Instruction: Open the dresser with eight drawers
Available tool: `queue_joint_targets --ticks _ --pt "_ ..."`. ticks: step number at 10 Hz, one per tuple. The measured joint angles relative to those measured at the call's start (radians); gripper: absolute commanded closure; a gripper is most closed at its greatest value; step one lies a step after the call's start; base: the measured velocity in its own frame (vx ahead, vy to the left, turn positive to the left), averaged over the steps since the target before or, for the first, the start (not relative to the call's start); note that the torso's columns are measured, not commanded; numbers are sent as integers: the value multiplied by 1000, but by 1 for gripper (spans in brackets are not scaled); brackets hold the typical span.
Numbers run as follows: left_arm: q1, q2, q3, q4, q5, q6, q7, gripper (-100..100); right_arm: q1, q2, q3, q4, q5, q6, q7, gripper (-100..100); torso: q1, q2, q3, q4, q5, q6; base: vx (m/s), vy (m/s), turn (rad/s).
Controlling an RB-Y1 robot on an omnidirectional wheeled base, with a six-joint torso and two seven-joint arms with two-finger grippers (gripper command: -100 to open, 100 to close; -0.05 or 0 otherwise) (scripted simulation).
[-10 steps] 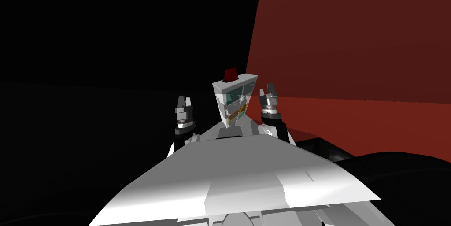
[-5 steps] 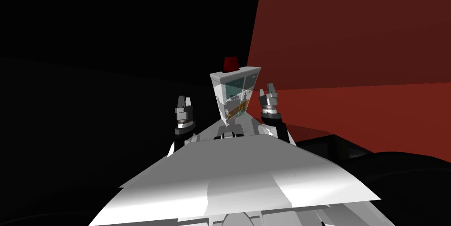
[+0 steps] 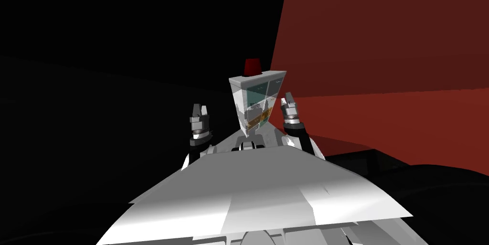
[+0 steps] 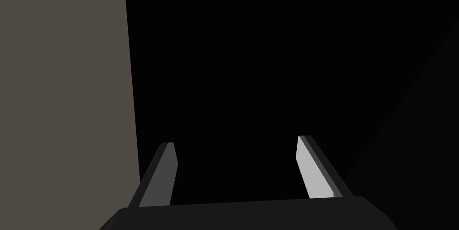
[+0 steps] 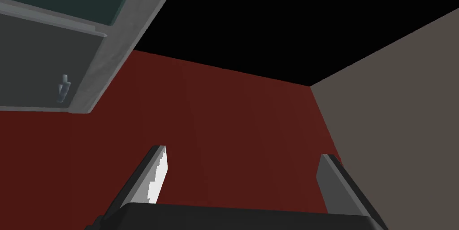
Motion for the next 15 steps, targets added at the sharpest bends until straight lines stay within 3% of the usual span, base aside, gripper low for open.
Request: queue_joint_targets --ticks 15 --pt "0 0 0 0 0 0 0 0 -32 -73 -80 172 201 -120 366 -100 -1 0 0 0 0 0 35 26 17"
